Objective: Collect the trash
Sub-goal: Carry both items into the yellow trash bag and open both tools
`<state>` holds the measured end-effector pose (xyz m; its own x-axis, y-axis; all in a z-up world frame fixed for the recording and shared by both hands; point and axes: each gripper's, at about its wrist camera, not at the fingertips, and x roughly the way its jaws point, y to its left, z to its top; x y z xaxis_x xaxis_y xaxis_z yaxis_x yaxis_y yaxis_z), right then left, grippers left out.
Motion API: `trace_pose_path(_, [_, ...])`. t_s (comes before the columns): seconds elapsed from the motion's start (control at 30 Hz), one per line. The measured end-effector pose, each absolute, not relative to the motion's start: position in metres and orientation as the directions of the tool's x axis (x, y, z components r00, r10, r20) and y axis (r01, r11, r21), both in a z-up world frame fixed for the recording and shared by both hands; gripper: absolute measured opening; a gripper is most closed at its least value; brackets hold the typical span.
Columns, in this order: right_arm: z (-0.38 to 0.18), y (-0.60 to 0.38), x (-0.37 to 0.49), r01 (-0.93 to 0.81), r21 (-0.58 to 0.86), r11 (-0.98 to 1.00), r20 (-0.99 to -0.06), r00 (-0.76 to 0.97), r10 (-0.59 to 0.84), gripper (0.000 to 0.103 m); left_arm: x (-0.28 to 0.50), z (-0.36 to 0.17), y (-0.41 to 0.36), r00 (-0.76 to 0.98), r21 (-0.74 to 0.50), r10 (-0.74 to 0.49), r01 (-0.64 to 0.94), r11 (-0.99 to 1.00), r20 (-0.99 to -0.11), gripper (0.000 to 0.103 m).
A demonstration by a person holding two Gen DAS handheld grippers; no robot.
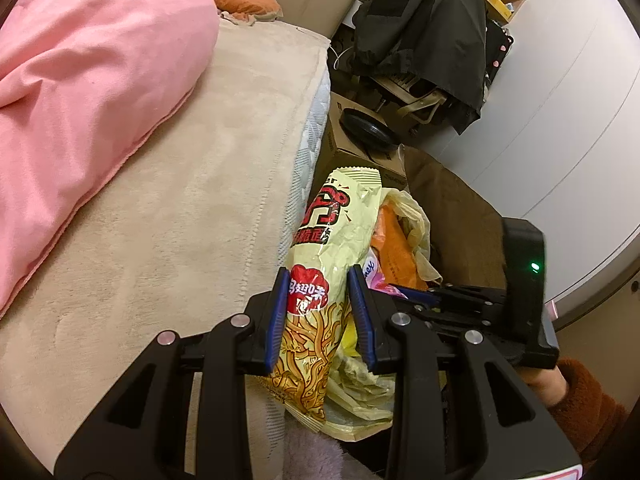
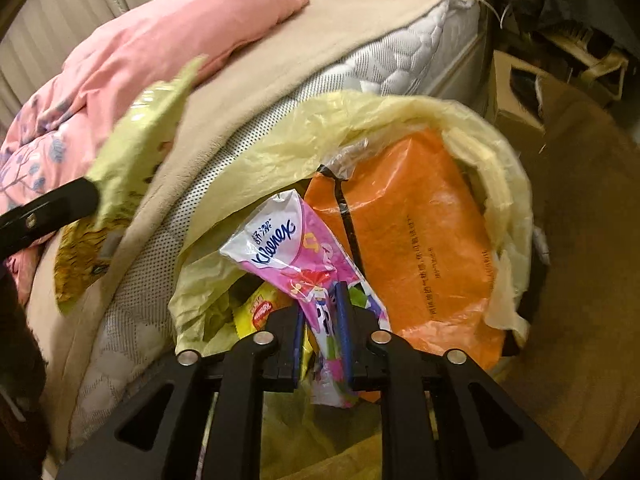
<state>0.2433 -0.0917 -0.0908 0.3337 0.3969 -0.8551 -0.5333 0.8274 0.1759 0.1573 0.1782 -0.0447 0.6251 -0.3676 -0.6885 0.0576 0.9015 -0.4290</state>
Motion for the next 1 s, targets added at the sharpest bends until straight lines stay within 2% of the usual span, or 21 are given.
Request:
trace_pose_path(0.03, [-0.087,-0.096,0.242,-0.536,0.175,0.826,-0.849,0.343,0.402,0.04,0.158,-0.044,0.176,0.624,-0.428,-0.37,0.063,0.901,-0.688,0.029])
trace_pose_path(0.1, [-0.078,-0.105,0.236,-0.531,0.172,0.83,-0.836,0.367,0.408,0.051,0.16,-0.042,0.171,0.625,-0.427,-0.374,0.071,0.902,-0.686,0.029])
trace_pose_path(0.13, [-0.074,-0.109,0.235,-0.525,0.171,0.833,-0.831,0.377,0.409,0.053,0.161,-0.041,0.167,0.624,-0.426,-0.377,0.076,0.901,-0.685,0.029])
trace_pose_path(0.43, [-0.022,-0.194,0.213,-0.391,0.148,0.909,-0.741,0.565,0.363,0.054,0.18,-0.055,0.107,0.551,-0.412,-0.427,0.159,0.897,-0.717,0.029])
trace_pose_path(0.57, [-0.005,-0.243,0.208,-0.31,0.173,0.935,-0.697,0.632,0.339,0.054,0.198,-0.077,0.079,0.498,-0.355,-0.385,0.159,0.921,-0.777,0.029])
trace_pose_path(0.77, [0.0,-0.301,0.193,-0.214,0.228,0.95,-0.663,0.681,0.312,0.054,0.222,-0.107,0.044,0.446,-0.216,-0.262,0.152,0.965,-0.856,0.029])
trace_pose_path(0.9, [-0.006,-0.326,0.182,-0.168,0.241,0.956,-0.662,0.692,0.289,0.054,0.229,-0.119,0.035,0.438,-0.162,-0.21,0.145,0.976,-0.874,0.03])
trace_pose_path(1.0, [-0.012,-0.343,0.171,-0.145,0.235,0.961,-0.67,0.692,0.268,0.055,0.228,-0.119,0.031,0.445,-0.168,-0.212,0.137,0.976,-0.87,0.031])
